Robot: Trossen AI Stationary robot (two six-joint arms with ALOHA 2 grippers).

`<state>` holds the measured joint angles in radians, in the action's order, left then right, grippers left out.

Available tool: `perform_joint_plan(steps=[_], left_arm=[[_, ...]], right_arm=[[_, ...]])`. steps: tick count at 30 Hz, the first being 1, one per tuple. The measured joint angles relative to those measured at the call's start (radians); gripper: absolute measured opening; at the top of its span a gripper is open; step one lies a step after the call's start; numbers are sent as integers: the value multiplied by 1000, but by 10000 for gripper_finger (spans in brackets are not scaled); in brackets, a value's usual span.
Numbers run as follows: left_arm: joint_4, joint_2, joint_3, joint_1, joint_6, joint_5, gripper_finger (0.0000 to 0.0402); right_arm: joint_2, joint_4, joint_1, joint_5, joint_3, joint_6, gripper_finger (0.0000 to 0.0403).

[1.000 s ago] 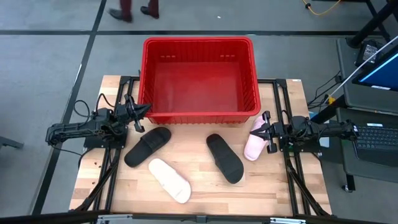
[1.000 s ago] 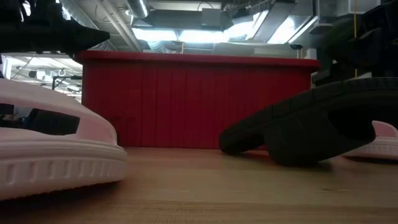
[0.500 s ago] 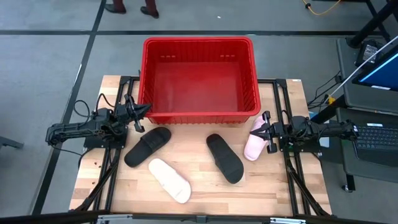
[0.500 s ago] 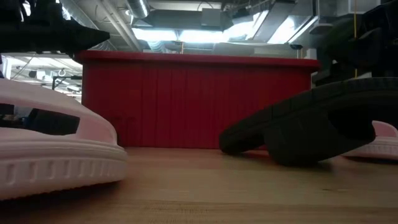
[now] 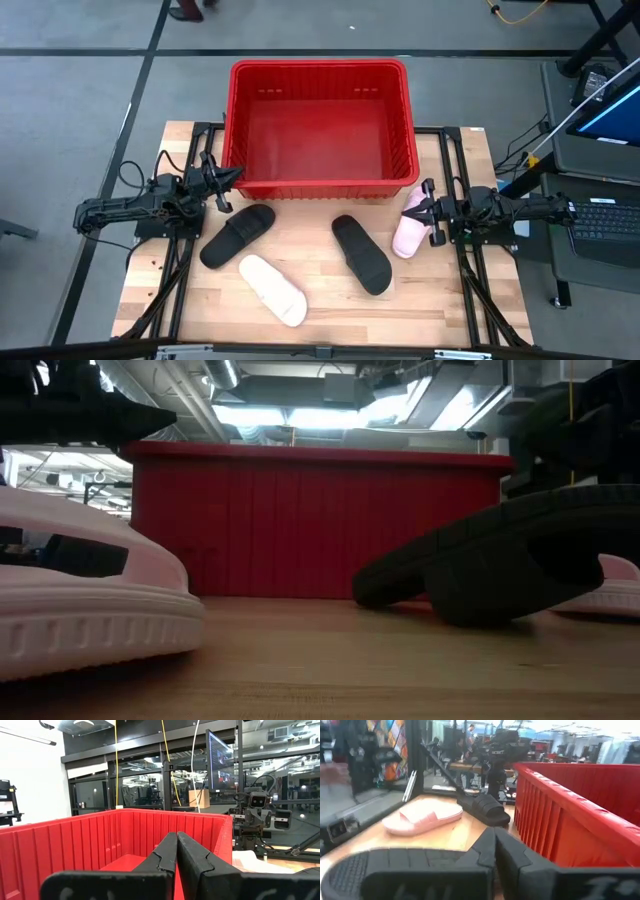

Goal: Pick and place slides into bin
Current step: Put the left black slide into the red container

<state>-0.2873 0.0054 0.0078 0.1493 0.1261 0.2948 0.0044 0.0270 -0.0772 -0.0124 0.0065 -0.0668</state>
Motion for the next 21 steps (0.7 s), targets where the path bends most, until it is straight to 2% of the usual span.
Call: perform_joint_plan(steps=[5,11,18,21], left_arm=[[0,0,0,0,0,0,6],[0,0,0,0,-5,0,8],[-1,0,0,0,-142,0,5],[-2,0,0,0,-150,0,4]], right_arm=[[0,0,0,0,0,88,13],[0,0,0,0,0,63,13],[0,-1,0,0,0,30,13],[0,-1,0,0,0,29,13]])
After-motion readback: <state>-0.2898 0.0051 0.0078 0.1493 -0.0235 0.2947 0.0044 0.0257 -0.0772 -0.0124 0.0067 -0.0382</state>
